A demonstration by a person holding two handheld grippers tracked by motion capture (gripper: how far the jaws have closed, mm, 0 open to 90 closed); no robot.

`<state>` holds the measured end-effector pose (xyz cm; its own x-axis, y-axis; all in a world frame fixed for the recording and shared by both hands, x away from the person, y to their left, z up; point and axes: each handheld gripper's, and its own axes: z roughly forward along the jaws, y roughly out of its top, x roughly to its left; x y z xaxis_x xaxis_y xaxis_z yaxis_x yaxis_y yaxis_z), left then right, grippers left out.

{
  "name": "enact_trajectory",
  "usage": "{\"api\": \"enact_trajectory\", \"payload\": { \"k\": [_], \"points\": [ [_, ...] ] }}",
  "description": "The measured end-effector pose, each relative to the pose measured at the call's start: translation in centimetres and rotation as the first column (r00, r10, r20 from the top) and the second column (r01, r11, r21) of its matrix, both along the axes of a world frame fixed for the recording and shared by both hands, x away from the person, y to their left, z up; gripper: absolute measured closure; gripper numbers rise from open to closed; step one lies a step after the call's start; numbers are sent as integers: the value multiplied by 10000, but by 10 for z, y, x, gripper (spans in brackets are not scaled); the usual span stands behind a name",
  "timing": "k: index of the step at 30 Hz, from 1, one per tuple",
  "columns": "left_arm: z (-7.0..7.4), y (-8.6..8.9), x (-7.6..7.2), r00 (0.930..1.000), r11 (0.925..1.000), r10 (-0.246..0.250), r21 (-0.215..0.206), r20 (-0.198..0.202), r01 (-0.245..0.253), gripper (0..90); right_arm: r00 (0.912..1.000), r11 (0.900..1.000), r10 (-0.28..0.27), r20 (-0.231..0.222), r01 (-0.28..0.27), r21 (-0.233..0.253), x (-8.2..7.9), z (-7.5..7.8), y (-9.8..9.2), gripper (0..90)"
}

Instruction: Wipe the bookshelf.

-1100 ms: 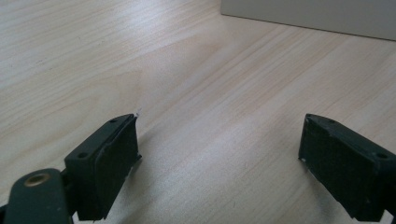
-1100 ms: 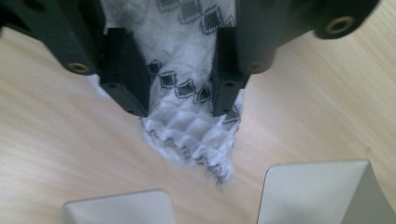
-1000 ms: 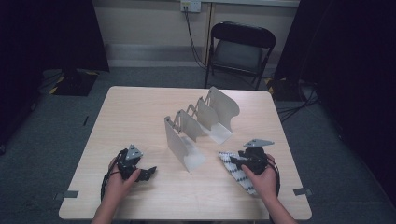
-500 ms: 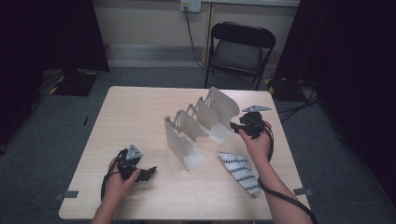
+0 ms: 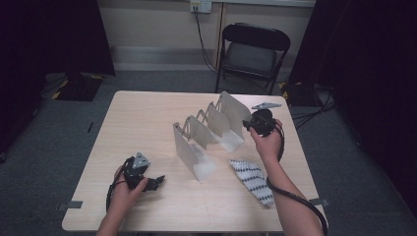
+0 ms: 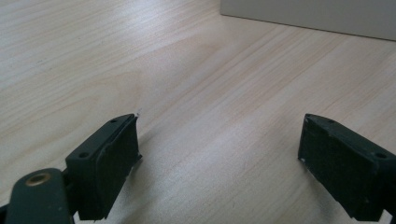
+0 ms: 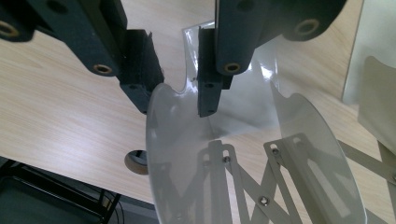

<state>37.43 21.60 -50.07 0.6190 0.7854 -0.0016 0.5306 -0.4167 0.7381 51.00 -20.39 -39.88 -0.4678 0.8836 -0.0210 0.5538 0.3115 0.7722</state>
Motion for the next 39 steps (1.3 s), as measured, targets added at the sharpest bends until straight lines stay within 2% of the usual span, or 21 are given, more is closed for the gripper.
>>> {"api": "enact_trajectory", "payload": {
  "k": [5, 7, 9, 10, 16, 23, 29, 35, 39],
  "points": [
    [0, 0, 0, 10000, 10000, 0, -1, 0, 0, 121, 10000, 10000, 5, 11, -5, -19, 4, 0, 0, 719],
    [0, 0, 0, 10000, 10000, -3, 3, -1, 3, 121, 10000, 10000, 61, -23, -61, 32, 6, 0, 0, 762],
    [0, 0, 0, 10000, 10000, -1, 0, 1, 1, 121, 9999, 9999, 139, -85, -139, 21, 5, 0, 0, 848],
    [0, 0, 0, 10000, 10000, -1, -2, -1, 1, 121, 9996, 9996, 229, -180, -226, 150, 5, 1, 0, 857],
    [0, 0, 0, 10000, 10000, 0, -2, -3, 0, 121, 9979, 9981, 607, -221, -605, 60, -8, 2, 6, 900],
    [0, 0, 0, 10000, 10000, 1, -5, -4, -1, 121, 9989, 9990, 447, -107, -448, -86, -32, 5, 3, 900],
    [0, 0, 0, 10000, 10000, 3, -6, -4, -3, 121, 9997, 9997, 246, -42, -246, 46, -51, 0, -5, 900],
    [0, 0, 0, 10000, 10000, 4, -8, -5, -4, 120, 9990, 9991, 418, 140, -418, 29, -61, -1, -7, 878],
    [0, 0, 0, 10000, 10000, 2, -6, -4, -3, 121, 9992, 9988, 406, 61, -408, 280, -65, -6, -9, 789]
  ]
}}
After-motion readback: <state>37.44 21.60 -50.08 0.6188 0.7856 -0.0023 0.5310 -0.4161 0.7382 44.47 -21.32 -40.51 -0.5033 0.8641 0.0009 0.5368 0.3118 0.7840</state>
